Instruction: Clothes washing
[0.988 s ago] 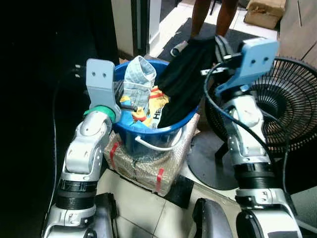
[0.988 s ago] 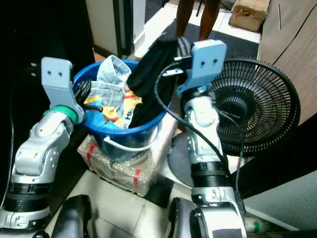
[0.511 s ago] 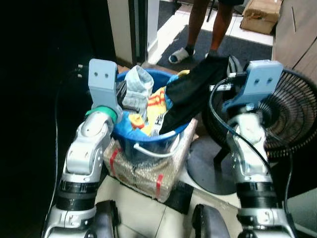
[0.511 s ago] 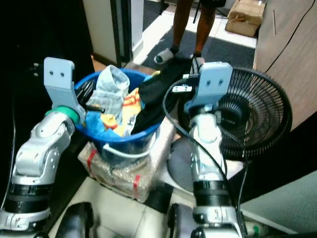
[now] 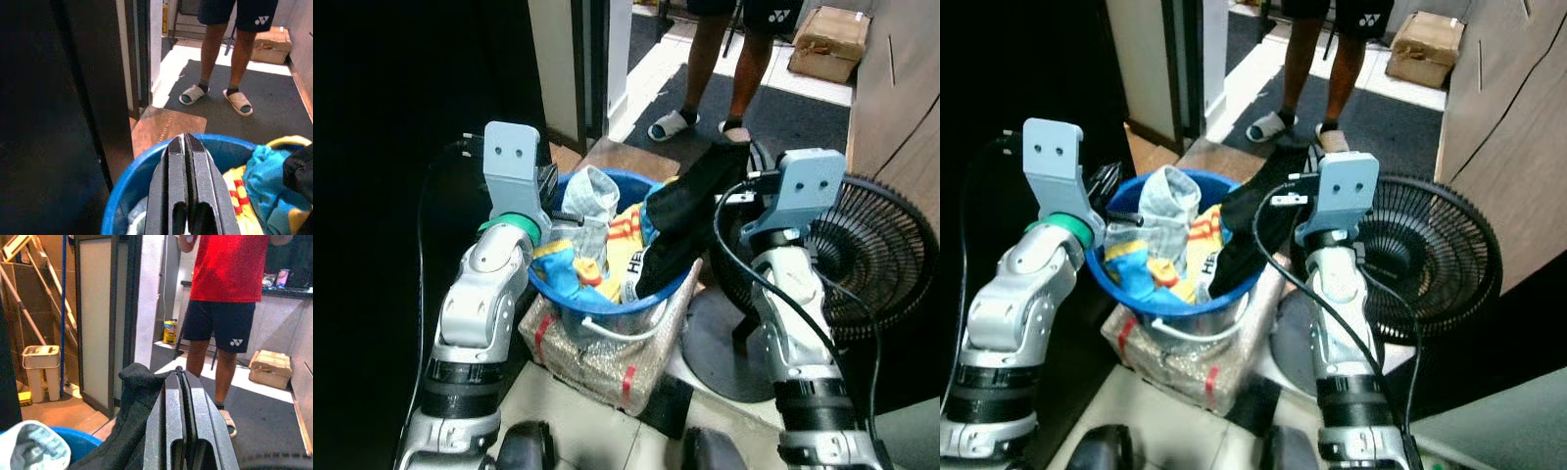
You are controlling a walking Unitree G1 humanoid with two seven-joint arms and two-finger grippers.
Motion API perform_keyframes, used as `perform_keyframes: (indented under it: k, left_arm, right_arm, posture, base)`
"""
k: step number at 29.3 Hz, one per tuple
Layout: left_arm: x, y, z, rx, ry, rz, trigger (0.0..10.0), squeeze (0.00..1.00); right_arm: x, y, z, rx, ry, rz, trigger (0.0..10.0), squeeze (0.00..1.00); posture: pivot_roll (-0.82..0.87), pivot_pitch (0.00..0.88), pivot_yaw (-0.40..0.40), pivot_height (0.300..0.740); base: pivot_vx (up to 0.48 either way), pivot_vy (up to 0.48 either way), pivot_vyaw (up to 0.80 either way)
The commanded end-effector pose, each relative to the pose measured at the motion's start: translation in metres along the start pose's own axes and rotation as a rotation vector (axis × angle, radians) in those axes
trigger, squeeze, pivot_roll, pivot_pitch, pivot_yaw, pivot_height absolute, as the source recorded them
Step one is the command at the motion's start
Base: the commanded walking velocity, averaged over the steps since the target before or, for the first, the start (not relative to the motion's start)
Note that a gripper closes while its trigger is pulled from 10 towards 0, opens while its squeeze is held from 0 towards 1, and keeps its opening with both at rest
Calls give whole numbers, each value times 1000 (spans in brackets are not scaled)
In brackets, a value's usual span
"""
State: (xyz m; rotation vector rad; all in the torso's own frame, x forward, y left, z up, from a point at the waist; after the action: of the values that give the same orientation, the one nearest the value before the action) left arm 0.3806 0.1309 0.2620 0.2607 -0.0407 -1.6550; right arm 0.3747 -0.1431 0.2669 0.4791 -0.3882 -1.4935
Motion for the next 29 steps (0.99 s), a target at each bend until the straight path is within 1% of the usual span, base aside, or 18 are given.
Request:
perform_keyframes:
  k: [1,6,13,18,23,29]
  left_arm:
    - [0,-3,-4,-11,-9,0,10000,0]
    - [1,-4,-5,-13,-10,1,10000,0]
    - [2,-4,-6,-17,-12,3,10000,0]
    - [2,-4,-8,-21,-11,5,10000,0]
    - [2,-2,-10,-25,-9,5,10000,0]
    - [3,-1,-14,-37,-9,0,10000,0]
  right_arm:
    - [2,-5,-4,-18,-2,-11,10000,0]
    - [1,-5,-5,-22,-3,-6,10000,0]
    - [1,-5,-8,-30,-9,-1,10000,0]
    - [1,-5,-9,-35,-12,-1,10000,0]
    - [2,-6,-11,-38,-18,-7,10000,0]
    - [5,-7,-14,-41,-32,-26,10000,0]
  posture:
    - [152,48,-1,646]
    - [152,44,-6,661]
    - [152,35,-12,701]
    - [150,32,-12,716]
    - [146,26,-10,740]
    - [143,14,-11,740]
  base:
    - [0,0,0]
    - [0,0,0]
    - [0,0,0]
    - [0,0,0]
    - [0,0,0]
    - [0,0,0]
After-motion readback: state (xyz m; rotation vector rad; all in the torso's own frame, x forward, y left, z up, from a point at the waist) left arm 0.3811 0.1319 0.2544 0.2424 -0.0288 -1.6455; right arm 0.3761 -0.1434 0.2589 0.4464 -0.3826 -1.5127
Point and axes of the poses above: a point about 5 cm out from each wrist's last joint towards the gripper, its own y axis pointing out of the wrist towards the gripper, its own z axis along the axis of the wrist's last joint, x = y × z, the point moved 4 cm from there along y, pointing out of the wrist towards the gripper, and after that the axes turned 8 degrees about y, right-handed, at the moved point
